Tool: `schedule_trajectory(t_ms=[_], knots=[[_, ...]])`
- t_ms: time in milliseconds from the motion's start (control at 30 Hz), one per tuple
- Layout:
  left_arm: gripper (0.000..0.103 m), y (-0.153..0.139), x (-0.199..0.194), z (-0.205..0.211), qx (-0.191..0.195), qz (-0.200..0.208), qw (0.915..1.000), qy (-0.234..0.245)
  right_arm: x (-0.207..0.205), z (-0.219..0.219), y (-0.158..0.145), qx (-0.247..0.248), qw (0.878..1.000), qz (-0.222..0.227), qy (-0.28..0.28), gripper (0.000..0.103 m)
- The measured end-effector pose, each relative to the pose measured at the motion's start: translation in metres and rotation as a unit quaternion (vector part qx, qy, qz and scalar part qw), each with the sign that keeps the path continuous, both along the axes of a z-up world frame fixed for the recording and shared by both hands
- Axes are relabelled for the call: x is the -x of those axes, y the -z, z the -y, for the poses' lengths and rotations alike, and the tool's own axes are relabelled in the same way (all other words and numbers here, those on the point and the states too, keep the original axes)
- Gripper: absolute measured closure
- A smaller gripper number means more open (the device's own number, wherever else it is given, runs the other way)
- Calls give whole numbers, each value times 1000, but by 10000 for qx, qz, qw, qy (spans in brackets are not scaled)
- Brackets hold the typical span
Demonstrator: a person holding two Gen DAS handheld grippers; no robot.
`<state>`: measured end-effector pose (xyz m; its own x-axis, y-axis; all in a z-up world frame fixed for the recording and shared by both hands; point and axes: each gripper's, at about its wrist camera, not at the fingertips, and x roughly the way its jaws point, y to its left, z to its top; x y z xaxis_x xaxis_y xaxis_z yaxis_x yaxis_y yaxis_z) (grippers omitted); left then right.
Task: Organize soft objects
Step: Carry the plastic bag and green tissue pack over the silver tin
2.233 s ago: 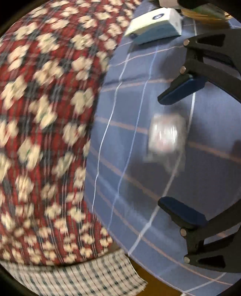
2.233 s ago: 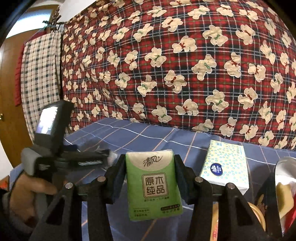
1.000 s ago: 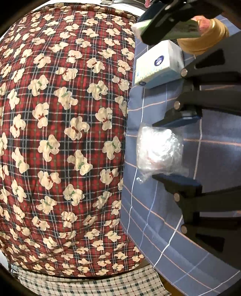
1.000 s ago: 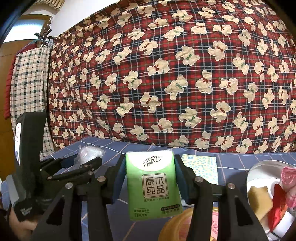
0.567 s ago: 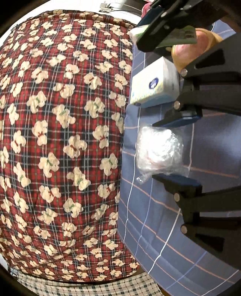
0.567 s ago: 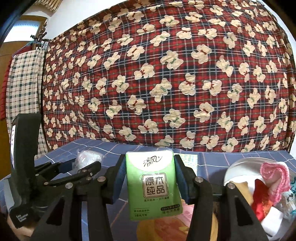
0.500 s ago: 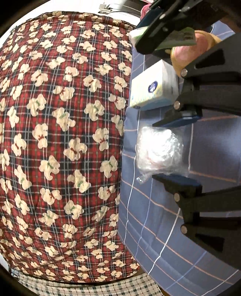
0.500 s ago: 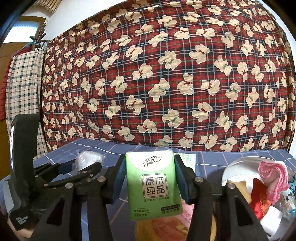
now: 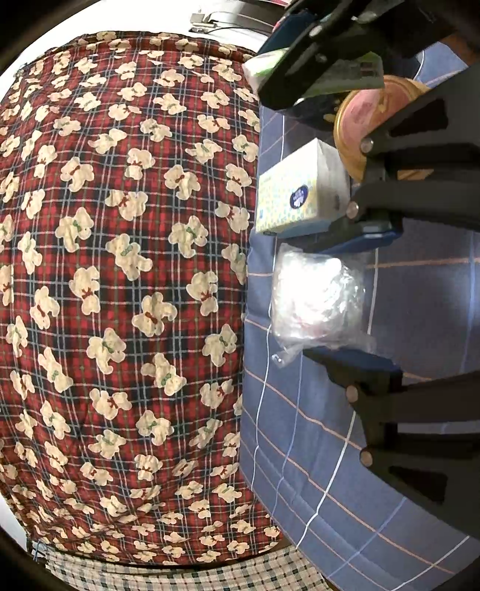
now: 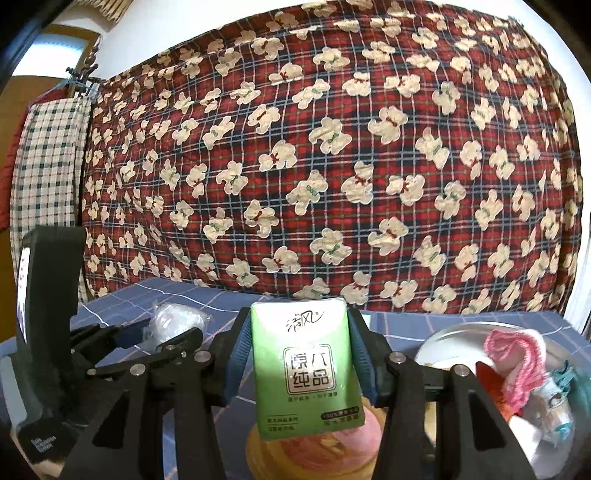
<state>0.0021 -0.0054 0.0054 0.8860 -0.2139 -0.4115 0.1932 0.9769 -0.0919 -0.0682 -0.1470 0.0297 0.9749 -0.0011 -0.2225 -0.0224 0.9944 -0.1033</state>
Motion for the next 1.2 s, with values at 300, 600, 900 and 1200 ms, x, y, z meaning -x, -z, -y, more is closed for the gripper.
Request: schedule_trajectory(t_ms=[300,600,900,1200], knots=[[58,-4,12,12,72,68,9999,103,16,10,-2,383,9989,214,141,50],[58,-8,22,27,123,104,9996,215,27,25,-5,468,9980,350,252,50],[58,-14,31,41,120,163,9992,341,36,49,-9,338,9976,432,424,50],[58,-21,41,59,109,260,9984,487,46,72,-14,255,9963,555,604,50]])
